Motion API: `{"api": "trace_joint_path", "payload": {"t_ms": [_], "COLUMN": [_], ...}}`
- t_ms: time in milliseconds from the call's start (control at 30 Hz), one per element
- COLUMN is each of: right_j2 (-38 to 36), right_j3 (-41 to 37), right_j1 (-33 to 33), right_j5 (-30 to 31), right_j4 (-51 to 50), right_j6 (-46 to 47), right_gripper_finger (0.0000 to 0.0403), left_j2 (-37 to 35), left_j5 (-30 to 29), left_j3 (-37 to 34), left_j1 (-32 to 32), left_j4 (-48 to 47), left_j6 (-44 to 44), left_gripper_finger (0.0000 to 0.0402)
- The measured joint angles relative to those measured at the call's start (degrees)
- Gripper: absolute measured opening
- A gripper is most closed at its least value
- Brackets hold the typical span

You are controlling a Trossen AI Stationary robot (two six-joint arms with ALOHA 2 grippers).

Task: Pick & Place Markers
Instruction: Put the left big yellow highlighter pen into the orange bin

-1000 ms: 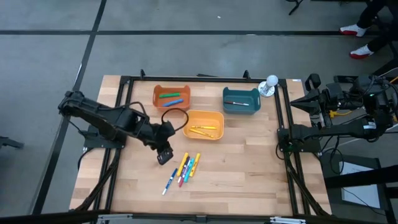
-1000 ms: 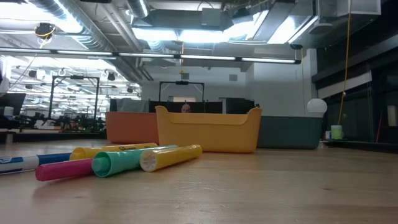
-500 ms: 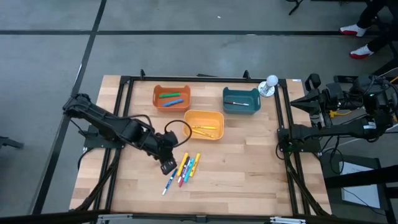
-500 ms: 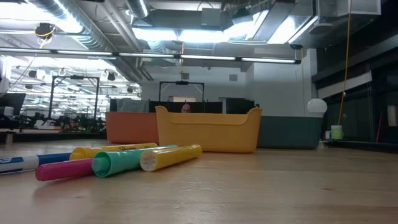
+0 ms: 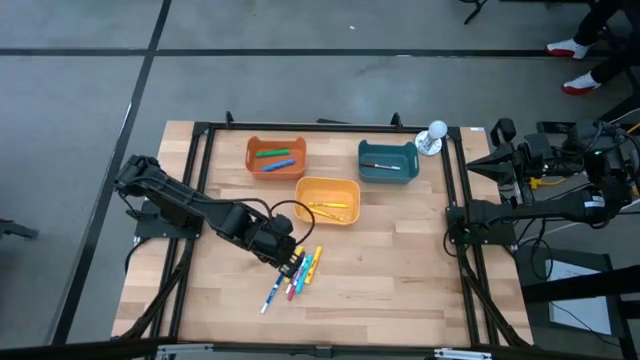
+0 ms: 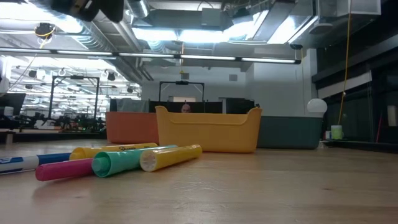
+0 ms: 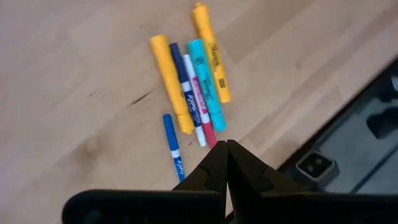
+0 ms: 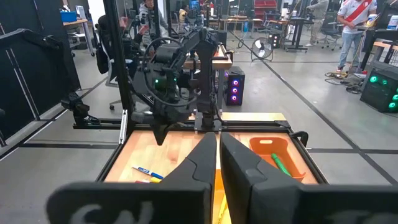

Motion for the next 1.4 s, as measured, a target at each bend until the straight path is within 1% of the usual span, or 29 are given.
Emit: {"api": "trace_joint_path", "payload": {"t_ms": [167,300,467,1033,1300,1400], "right_j2": [0.02,0.02,0.00,0.02,0.00,0.00], "right_j3": [-0.02,-0.01,-0.02,-0.02,-0.02,0.01], "right_j1": [0.00,-0.01,0.00,-0.01,-0.01,-0.02], "right_j5": [0.00,-0.01,0.00,0.00,0.00,-0.02], "right_j4": [0.00,0.00,0.02,0.01,0.00,0.00], "right_j6": [0.02,-0.01,0.00,0.02,0.01,-0.01], "right_gripper_finger": [0.0023,0.0023,0.0023,0.0023,0.0023,0.0023], "left_j2": [0.56,1.53,3.46,13.10,15.94,16.41], "left_j5": [-0.77,-0.77,0.72,1.60,1.31,1.37], "left_j3": [-0.02,0.02,0.02,0.02,0.00,0.00], "left_j1": [0.35,0.68,1.48,2.47,2.55,2.73], "left_j4": [-0.41,-0.81,-0.48,-0.01,0.17,0.55], "left_j6": [-4.44,-5.40,-5.91,-5.46,-3.45,-2.97], "left_gripper_finger": [0.0001,0.0002,0.0002,0.0003,0.0005,0.0014]}}
